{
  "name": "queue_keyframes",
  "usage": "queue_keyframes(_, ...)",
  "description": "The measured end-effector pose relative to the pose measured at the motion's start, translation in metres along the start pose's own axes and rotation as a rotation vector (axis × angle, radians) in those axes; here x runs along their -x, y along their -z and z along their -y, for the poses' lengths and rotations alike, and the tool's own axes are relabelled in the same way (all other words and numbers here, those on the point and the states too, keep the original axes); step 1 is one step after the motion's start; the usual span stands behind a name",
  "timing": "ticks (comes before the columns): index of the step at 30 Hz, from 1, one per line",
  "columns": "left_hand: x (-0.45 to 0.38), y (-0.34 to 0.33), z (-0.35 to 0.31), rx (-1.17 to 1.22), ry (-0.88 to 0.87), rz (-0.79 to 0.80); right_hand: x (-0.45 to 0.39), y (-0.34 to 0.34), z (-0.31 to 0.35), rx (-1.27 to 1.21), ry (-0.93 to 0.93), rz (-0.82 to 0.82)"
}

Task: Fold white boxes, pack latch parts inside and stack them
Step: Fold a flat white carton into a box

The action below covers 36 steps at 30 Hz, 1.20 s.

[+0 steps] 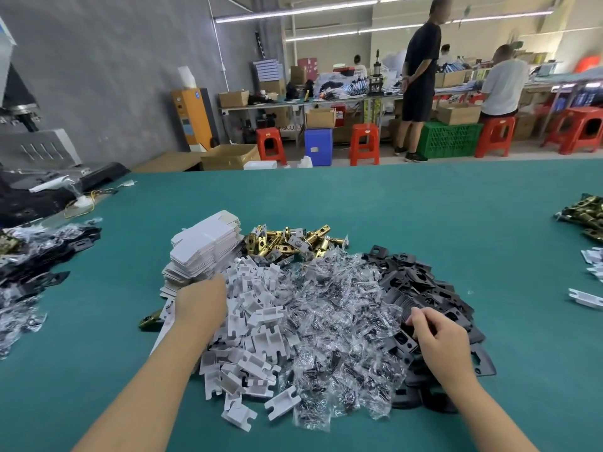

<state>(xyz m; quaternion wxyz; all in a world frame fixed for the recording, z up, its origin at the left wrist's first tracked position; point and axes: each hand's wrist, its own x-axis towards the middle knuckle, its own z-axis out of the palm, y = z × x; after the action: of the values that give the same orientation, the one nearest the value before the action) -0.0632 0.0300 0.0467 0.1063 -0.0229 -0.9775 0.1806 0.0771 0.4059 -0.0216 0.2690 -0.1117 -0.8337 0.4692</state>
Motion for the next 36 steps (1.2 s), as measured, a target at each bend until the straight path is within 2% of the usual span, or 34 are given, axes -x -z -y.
queue_keyframes(3,0.003,0.031,-0.010,0.093,0.014,-0.300,-0.002,-0.001,-0.002,-0.003,-0.009,-0.005)
queue_keyframes(6,0.007,0.062,-0.034,0.608,-0.086,-0.619,-0.006,-0.003,0.000,-0.044,-0.029,0.024)
queue_keyframes(7,0.010,0.073,-0.048,0.815,-0.139,-0.631,-0.009,-0.005,0.001,-0.068,-0.057,0.045)
queue_keyframes(9,0.018,0.088,-0.080,1.323,-0.201,-0.428,-0.016,-0.009,0.008,-0.213,-0.135,0.116)
queue_keyframes(11,0.030,0.091,-0.117,1.771,-0.162,-0.086,-0.026,-0.015,0.019,-0.480,-0.273,0.258)
queue_keyframes(13,0.040,0.081,-0.154,1.986,-0.070,0.154,-0.037,-0.021,0.025,-0.751,-0.465,0.444)
queue_keyframes(14,0.043,0.074,-0.169,2.026,-0.029,0.213,-0.041,-0.024,0.025,-0.869,-0.554,0.511)
queue_keyframes(16,0.047,0.055,-0.196,2.049,0.043,0.234,-0.045,-0.027,0.021,-1.049,-0.668,0.585)
queue_keyframes(18,0.044,0.037,-0.212,1.994,0.063,0.176,-0.045,-0.029,0.015,-1.157,-0.690,0.632)
queue_keyframes(21,0.041,0.023,-0.225,1.786,-0.044,0.070,-0.044,-0.032,0.006,-1.223,-0.659,0.690)
queue_keyframes(26,0.033,0.024,-0.227,1.558,-0.219,-0.059,-0.051,-0.034,0.005,-1.235,-0.675,0.715)
queue_keyframes(32,0.009,0.053,-0.215,1.504,-0.330,0.155,-0.053,-0.023,0.003,-1.126,-0.668,0.708)
queue_keyframes(36,0.009,0.053,-0.216,1.544,-0.316,0.157,-0.054,-0.022,-0.003,-1.123,-0.698,0.733)
